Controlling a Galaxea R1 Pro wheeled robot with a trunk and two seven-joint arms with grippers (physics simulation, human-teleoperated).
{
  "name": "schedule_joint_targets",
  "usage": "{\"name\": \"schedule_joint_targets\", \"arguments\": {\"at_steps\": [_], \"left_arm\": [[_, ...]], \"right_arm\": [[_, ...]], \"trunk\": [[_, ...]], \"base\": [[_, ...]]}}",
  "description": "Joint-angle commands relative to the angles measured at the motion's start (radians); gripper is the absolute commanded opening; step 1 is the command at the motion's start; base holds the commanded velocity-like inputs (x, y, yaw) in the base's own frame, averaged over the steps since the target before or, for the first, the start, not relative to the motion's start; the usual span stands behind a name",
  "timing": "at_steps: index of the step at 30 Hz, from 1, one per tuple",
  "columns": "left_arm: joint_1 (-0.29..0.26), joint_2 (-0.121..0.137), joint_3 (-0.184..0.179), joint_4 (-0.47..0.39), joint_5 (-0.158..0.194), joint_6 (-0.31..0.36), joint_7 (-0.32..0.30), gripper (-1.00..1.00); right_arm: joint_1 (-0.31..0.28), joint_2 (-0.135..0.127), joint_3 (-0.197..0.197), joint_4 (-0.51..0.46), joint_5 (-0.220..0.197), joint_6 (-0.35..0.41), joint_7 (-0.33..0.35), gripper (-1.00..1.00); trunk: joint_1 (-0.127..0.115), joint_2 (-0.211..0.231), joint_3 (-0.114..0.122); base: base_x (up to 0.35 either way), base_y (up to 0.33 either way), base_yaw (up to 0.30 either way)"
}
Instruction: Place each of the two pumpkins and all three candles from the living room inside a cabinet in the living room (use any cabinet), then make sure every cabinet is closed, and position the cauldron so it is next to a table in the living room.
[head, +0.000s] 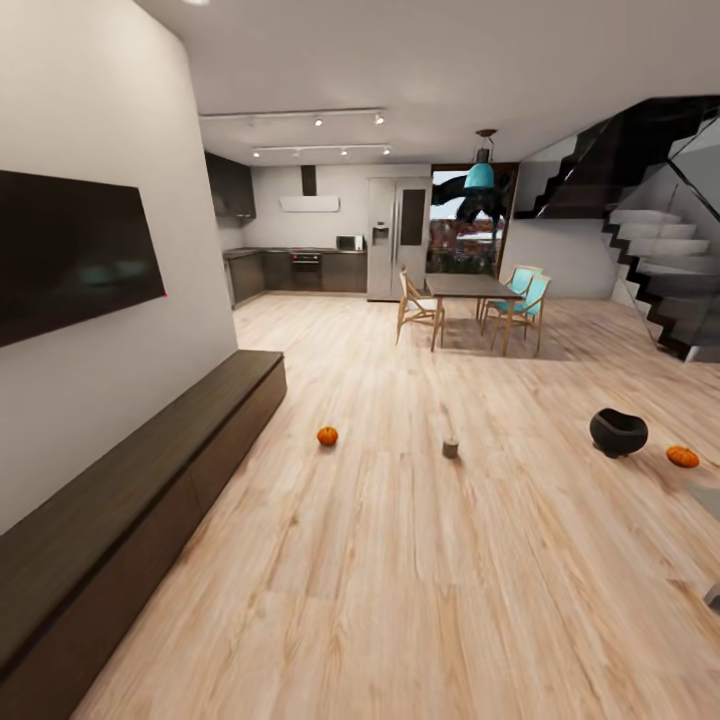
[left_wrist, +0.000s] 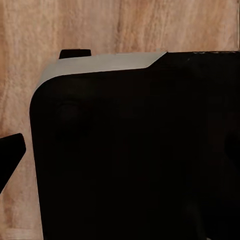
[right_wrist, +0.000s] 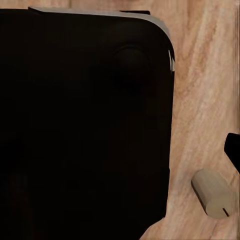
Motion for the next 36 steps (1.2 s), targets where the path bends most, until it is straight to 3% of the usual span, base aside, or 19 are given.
{"name": "schedule_joint_targets", "arguments": {"at_steps": [1,13,36], "left_arm": [[0.000,0.000,0.000,-0.001,0.000,0.001,-0.001,1.00],[0.001,-0.004,0.002,0.019,0.006,-0.007,0.004,1.00],[0.001,0.004,0.008,0.031,0.006,-0.015,0.010,1.00]], "right_arm": [[-0.001,0.000,0.000,0.001,-0.001,-0.004,0.000,1.00],[-0.001,0.000,0.000,0.001,0.001,-0.009,0.000,1.00],[-0.001,0.001,0.001,0.001,0.003,-0.006,0.000,1.00]], "trunk": [[0.000,0.000,-0.001],[0.000,0.000,-0.004],[0.000,0.000,-0.037]], "base": [[0.303,-0.149,0.000],[0.303,-0.152,0.000],[0.304,-0.140,0.006]]}}
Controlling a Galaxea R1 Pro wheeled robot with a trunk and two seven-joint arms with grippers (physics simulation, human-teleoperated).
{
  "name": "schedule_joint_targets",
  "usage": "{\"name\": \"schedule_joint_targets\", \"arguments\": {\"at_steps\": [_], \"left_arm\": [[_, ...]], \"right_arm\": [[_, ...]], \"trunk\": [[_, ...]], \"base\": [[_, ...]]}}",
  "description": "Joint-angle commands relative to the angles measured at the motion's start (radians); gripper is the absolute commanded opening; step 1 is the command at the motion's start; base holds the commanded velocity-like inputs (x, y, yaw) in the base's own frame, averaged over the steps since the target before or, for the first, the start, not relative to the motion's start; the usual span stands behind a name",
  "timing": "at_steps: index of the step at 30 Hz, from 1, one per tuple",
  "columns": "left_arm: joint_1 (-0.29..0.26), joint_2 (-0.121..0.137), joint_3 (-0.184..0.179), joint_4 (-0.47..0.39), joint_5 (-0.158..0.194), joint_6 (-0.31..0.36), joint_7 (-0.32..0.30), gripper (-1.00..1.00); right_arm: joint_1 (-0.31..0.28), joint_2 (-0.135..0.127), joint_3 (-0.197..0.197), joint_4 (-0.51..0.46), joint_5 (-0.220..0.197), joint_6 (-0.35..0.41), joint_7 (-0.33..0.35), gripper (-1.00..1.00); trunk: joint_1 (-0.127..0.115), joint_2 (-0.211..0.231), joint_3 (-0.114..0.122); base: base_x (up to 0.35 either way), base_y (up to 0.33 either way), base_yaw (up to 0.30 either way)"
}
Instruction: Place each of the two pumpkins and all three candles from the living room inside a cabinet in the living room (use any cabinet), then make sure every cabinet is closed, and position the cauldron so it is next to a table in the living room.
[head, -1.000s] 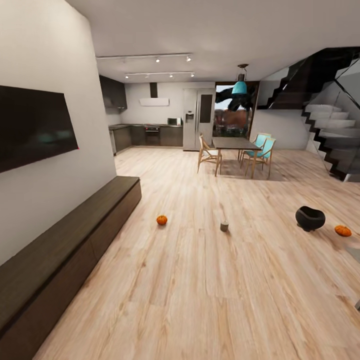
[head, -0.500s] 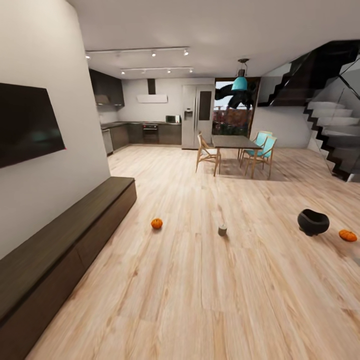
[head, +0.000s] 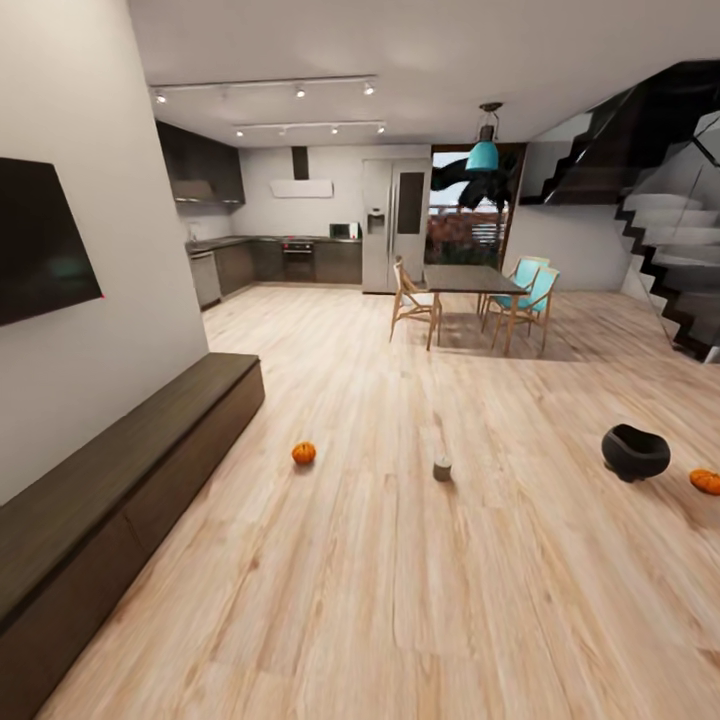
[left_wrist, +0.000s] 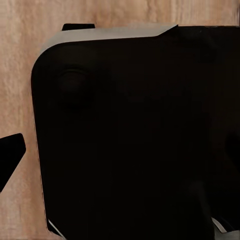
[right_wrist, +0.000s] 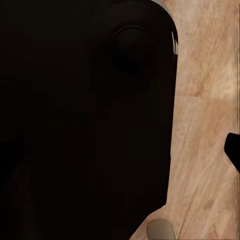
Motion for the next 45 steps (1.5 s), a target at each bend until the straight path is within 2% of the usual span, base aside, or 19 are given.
{"name": "schedule_joint_targets", "arguments": {"at_steps": [1,13,19,26,34,40,45], "left_arm": [[0.000,0.000,0.000,0.000,0.000,0.000,0.000,1.00],[0.001,-0.003,-0.004,0.000,0.000,-0.003,0.001,1.00],[0.001,-0.004,-0.005,0.000,0.000,-0.031,0.000,1.00],[0.002,-0.004,-0.005,0.004,0.002,-0.067,0.001,1.00],[0.002,-0.003,0.000,0.011,0.007,-0.073,-0.008,1.00],[0.002,0.012,-0.002,0.011,0.000,-0.072,-0.004,1.00],[0.002,0.058,-0.006,0.010,-0.003,-0.073,-0.002,1.00]], "right_arm": [[-0.001,0.000,0.000,0.001,0.000,-0.004,0.000,1.00],[-0.001,0.000,0.002,0.001,0.005,-0.004,-0.009,1.00],[-0.001,0.000,0.003,0.001,0.007,-0.004,-0.010,1.00],[-0.001,0.000,0.003,0.001,0.009,-0.004,-0.011,1.00],[-0.001,0.000,0.003,0.001,0.009,-0.006,-0.011,1.00],[-0.001,0.000,0.004,0.001,0.009,-0.007,-0.011,1.00],[-0.001,0.000,0.005,0.001,0.009,-0.007,-0.011,1.00]], "trunk": [[0.000,0.000,-0.001],[0.000,0.000,-0.002],[0.000,0.000,-0.004],[0.000,0.000,-0.007],[0.000,0.000,-0.011],[0.000,0.000,-0.014],[0.000,0.000,-0.017]], "base": [[0.285,-0.188,0.007],[0.260,-0.215,0.166],[0.210,-0.250,0.265],[0.054,-0.130,0.269],[0.002,-0.006,0.268],[0.000,0.000,0.267],[0.000,0.000,0.265]]}}
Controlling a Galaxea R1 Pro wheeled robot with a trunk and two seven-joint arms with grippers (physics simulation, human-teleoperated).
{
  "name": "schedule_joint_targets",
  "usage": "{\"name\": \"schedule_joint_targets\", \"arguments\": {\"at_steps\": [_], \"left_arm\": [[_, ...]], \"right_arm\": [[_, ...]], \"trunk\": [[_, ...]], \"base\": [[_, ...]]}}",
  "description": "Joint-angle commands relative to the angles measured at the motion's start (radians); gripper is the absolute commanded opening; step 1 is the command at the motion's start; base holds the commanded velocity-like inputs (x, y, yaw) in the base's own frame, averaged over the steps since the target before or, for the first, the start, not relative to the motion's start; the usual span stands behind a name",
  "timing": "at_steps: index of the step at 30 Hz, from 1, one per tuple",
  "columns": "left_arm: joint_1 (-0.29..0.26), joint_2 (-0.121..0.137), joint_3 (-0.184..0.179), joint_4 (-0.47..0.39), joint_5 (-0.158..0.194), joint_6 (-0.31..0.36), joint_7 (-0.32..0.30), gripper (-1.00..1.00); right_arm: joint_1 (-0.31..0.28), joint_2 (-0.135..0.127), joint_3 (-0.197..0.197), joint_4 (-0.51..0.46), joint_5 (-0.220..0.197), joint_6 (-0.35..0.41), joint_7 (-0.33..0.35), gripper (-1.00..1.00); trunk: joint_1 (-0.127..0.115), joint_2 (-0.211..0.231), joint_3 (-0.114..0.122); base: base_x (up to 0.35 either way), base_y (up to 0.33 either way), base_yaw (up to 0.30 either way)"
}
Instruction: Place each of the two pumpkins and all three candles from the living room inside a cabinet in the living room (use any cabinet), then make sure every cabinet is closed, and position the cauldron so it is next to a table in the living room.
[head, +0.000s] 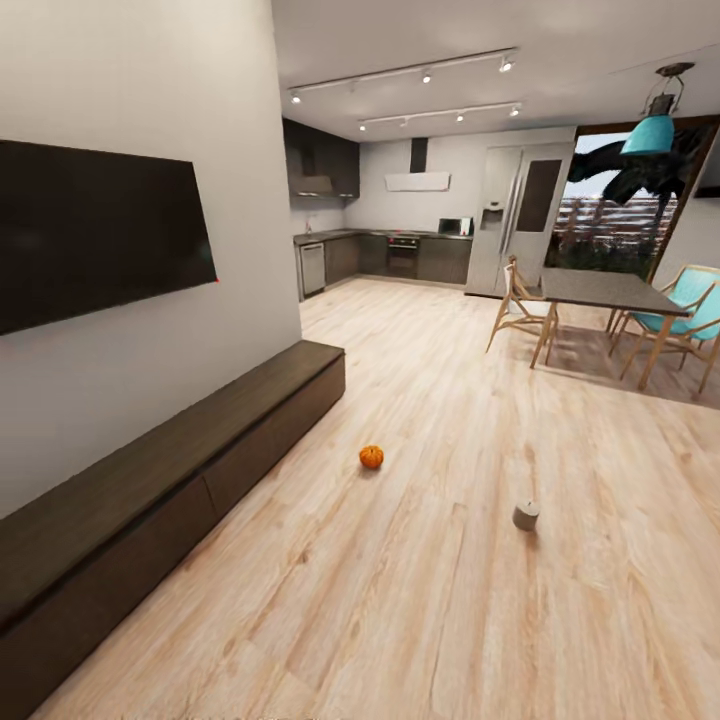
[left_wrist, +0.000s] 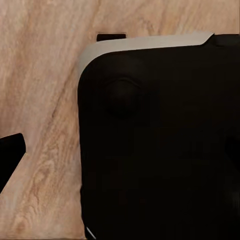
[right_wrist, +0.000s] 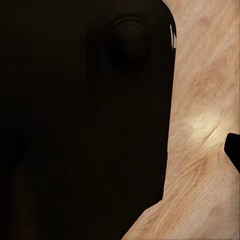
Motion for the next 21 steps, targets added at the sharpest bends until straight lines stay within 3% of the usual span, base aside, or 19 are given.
{"name": "schedule_joint_targets", "arguments": {"at_steps": [1,21], "left_arm": [[0.000,0.004,-0.002,0.000,0.001,-0.002,0.000,1.00],[0.000,0.011,-0.003,0.000,0.001,-0.002,0.000,1.00]], "right_arm": [[0.000,0.000,0.000,0.001,0.001,-0.003,-0.001,1.00],[0.000,0.000,0.000,0.001,0.001,0.000,0.007,1.00]], "trunk": [[0.000,0.000,-0.001],[0.000,0.000,-0.015]], "base": [[0.000,0.000,0.264],[0.000,0.000,0.249]]}}
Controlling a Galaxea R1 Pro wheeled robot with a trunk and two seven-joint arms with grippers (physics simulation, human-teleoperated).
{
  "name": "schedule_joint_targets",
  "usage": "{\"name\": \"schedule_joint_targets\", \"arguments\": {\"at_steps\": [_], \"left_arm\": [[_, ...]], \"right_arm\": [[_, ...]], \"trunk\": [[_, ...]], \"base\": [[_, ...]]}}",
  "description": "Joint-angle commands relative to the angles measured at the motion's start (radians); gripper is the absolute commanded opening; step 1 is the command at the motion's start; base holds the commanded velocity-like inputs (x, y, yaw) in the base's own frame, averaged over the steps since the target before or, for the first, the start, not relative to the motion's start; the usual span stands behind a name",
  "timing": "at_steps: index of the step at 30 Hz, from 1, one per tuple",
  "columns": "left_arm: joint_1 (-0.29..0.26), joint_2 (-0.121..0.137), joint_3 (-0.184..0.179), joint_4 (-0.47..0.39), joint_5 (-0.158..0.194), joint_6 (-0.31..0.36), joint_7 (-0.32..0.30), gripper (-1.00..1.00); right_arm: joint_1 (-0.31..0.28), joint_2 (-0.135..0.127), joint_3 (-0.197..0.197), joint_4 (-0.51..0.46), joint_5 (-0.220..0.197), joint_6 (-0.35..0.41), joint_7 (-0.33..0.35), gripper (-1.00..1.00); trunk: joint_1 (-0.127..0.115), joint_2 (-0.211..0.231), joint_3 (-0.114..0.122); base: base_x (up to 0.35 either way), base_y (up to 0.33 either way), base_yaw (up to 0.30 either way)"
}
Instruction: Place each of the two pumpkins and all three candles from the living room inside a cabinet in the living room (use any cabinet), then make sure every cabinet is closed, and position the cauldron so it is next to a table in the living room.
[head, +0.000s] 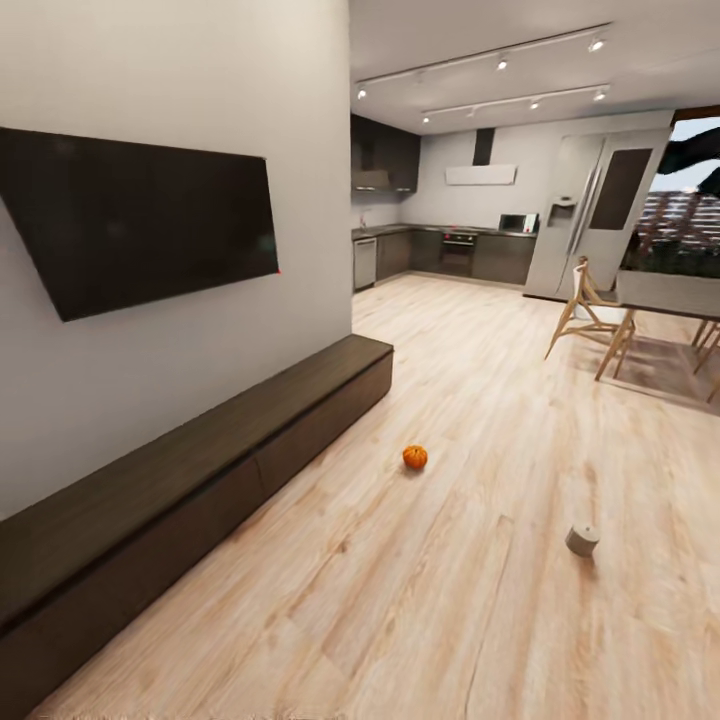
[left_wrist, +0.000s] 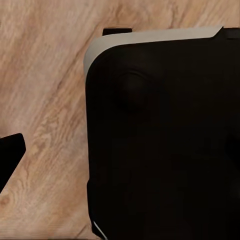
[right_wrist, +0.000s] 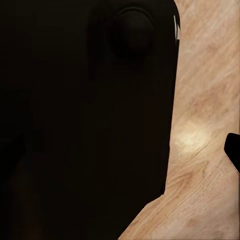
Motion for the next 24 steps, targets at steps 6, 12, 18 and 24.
{"name": "schedule_joint_targets", "arguments": {"at_steps": [6,12,18,24], "left_arm": [[0.000,0.000,-0.001,0.000,0.001,-0.002,0.000,1.00],[0.000,-0.001,-0.001,0.000,0.001,-0.002,0.000,1.00],[0.000,-0.001,-0.001,0.000,0.000,-0.002,0.000,1.00],[0.000,-0.001,-0.001,0.000,0.000,-0.002,0.000,1.00]], "right_arm": [[0.000,0.000,0.003,0.001,0.004,-0.004,0.003,1.00],[0.000,0.000,0.007,0.001,0.009,-0.005,0.006,1.00],[0.000,0.000,0.007,0.001,0.014,-0.005,0.007,1.00],[0.000,0.000,0.007,0.001,0.014,-0.005,0.008,1.00]], "trunk": [[0.000,0.000,-0.006],[0.000,0.000,-0.011],[0.000,0.000,-0.016],[0.000,0.000,-0.021]], "base": [[0.000,0.000,0.236],[0.000,0.000,0.230],[0.000,0.000,0.224],[0.000,0.000,0.222]]}}
